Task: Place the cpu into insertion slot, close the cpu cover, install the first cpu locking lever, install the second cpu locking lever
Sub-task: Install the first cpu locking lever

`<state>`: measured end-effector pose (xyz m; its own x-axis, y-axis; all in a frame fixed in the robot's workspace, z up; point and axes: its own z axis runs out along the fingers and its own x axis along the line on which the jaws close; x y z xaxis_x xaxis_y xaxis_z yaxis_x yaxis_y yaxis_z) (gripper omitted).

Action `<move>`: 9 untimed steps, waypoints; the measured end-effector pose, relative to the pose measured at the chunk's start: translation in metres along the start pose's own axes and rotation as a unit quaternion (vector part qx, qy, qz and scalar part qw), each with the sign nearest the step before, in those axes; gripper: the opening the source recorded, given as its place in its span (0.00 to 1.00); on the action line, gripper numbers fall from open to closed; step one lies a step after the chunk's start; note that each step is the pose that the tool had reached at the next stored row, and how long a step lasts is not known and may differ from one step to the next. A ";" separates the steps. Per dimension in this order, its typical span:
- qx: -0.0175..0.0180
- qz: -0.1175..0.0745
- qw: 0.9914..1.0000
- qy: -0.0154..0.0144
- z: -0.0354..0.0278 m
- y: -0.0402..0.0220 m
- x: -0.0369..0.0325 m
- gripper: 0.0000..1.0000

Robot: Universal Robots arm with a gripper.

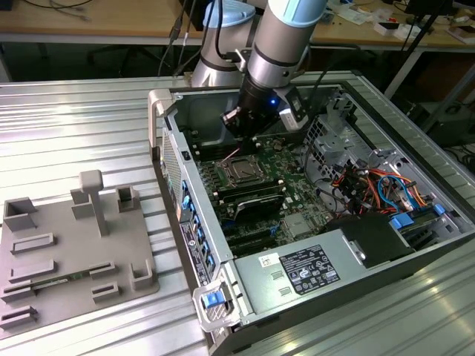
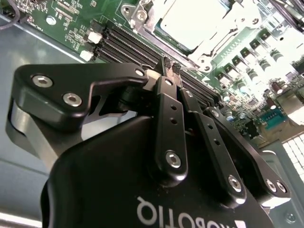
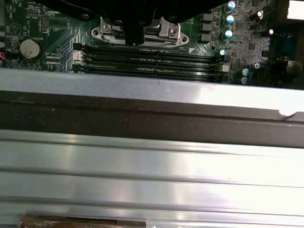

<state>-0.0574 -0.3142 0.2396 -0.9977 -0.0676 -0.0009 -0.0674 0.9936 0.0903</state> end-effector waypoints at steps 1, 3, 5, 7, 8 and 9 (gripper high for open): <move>0.000 0.000 1.000 0.000 -0.0003 0.0001 0.0010 0.11; 0.000 0.000 1.000 0.000 -0.0008 0.0004 0.0036 0.11; 0.000 0.000 1.000 0.000 -0.0008 0.0011 0.0039 0.11; 0.000 -0.002 1.000 0.000 -0.0007 0.0027 0.0038 0.11; 0.000 -0.004 1.000 0.000 -0.0005 0.0041 0.0037 0.11; 0.000 -0.005 1.000 0.000 -0.0004 0.0053 0.0036 0.11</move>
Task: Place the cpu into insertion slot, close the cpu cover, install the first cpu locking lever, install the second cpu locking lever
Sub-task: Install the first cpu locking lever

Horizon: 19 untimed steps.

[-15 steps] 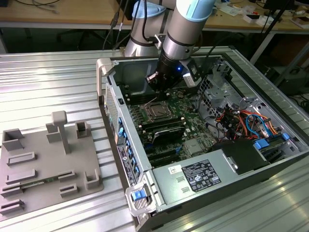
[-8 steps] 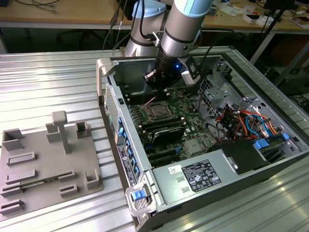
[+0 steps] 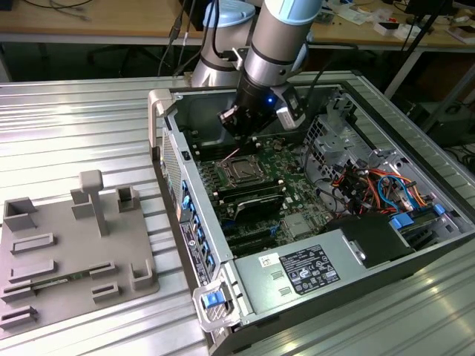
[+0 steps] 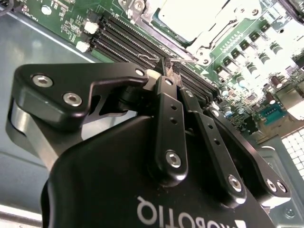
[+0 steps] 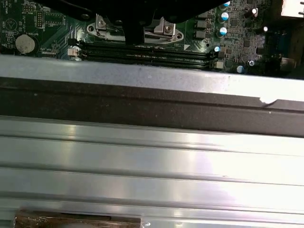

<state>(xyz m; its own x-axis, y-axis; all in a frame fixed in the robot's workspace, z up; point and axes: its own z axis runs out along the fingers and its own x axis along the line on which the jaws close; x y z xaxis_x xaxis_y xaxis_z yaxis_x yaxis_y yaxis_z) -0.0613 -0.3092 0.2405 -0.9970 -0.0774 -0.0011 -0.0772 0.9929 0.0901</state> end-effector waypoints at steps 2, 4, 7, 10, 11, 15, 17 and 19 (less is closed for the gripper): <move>0.000 0.000 1.000 0.000 0.0012 0.0015 -0.0009 0.11; 0.000 0.000 1.000 0.000 0.0025 0.0018 -0.0023 0.11; 0.000 0.000 1.000 0.000 0.0047 0.0025 -0.0039 0.11; 0.000 0.000 1.000 0.000 0.0090 0.0029 -0.0073 0.11; 0.000 0.000 1.000 0.000 0.0101 0.0028 -0.0084 0.11; 0.001 0.000 1.000 0.000 0.0146 0.0020 -0.0127 0.11; 0.001 0.000 1.000 0.000 0.0175 0.0017 -0.0141 0.11; 0.002 0.000 1.000 0.000 0.0190 0.0015 -0.0146 0.11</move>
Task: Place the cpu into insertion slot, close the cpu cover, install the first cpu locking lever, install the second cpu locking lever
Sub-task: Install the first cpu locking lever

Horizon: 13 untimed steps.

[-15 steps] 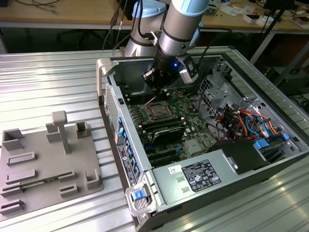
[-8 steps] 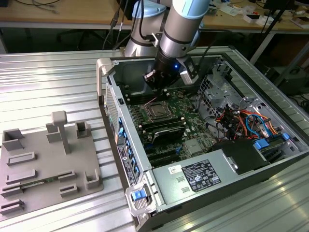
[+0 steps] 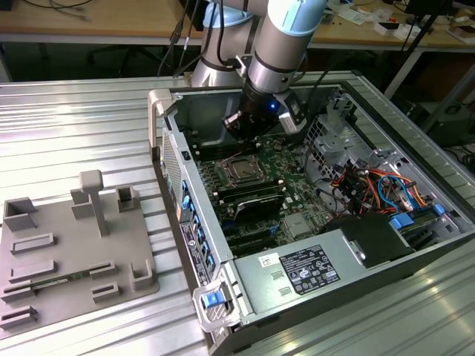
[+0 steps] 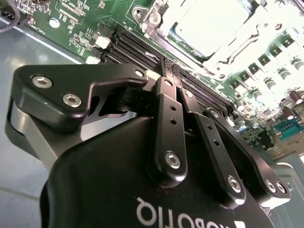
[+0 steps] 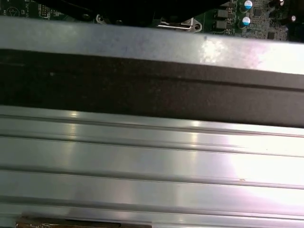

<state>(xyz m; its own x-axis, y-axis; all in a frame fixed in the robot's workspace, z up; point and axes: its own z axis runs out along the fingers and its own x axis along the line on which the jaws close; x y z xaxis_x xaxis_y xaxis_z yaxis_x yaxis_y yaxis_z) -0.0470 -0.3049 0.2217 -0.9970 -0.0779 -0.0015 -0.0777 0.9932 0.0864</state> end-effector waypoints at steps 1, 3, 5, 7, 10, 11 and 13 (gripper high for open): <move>0.000 0.000 1.000 0.000 0.0005 -0.0001 -0.0003 0.11; 0.001 0.000 1.000 0.000 0.0017 -0.0003 -0.0019 0.11; 0.002 0.000 1.000 0.000 0.0020 -0.0004 -0.0030 0.11; 0.002 0.000 1.000 0.000 0.0024 -0.0006 -0.0044 0.11; 0.003 0.000 1.000 0.000 0.0046 -0.0008 -0.0057 0.11; 0.003 0.000 1.000 0.000 0.0052 -0.0009 -0.0057 0.11; 0.003 0.000 1.000 0.000 0.0058 -0.0010 -0.0056 0.11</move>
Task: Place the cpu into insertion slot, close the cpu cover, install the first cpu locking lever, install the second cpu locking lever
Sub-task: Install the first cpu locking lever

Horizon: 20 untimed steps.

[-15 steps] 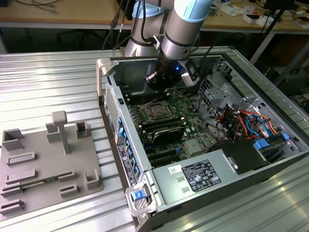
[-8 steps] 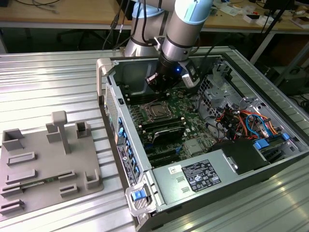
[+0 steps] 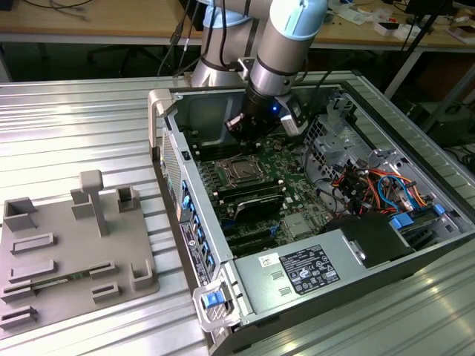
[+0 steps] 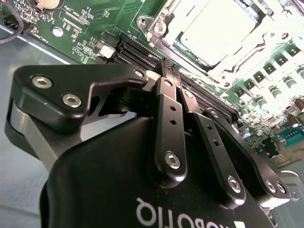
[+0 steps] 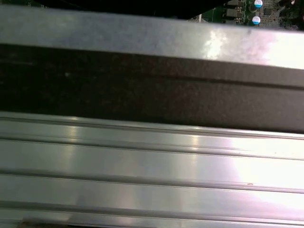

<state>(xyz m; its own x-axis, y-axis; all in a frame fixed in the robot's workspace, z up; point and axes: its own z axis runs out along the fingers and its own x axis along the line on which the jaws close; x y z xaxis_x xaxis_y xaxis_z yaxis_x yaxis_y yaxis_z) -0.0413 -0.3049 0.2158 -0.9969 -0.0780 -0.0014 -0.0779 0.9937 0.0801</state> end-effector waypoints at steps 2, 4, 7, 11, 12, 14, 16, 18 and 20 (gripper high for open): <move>0.000 0.000 1.000 0.000 0.0010 0.0000 0.0000 0.11; 0.000 0.000 1.000 0.000 0.0016 -0.0001 0.0000 0.11; 0.000 0.000 1.000 0.000 0.0031 -0.0002 0.0000 0.11; 0.000 0.000 1.000 0.000 0.0067 -0.0005 0.0000 0.11; 0.000 0.000 1.000 0.000 0.0074 -0.0006 0.0000 0.11; 0.000 0.000 1.000 0.000 0.0081 -0.0007 0.0001 0.11; 0.000 0.000 1.000 0.000 0.0084 -0.0007 0.0000 0.11; 0.000 0.000 1.000 0.000 0.0085 -0.0007 0.0000 0.11; 0.000 0.000 1.000 0.000 0.0086 -0.0007 0.0000 0.11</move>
<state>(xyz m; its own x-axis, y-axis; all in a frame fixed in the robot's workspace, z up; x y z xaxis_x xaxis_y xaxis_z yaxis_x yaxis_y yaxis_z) -0.0414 -0.3049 0.2072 -0.9969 -0.0780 -0.0014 -0.0779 0.9937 0.0802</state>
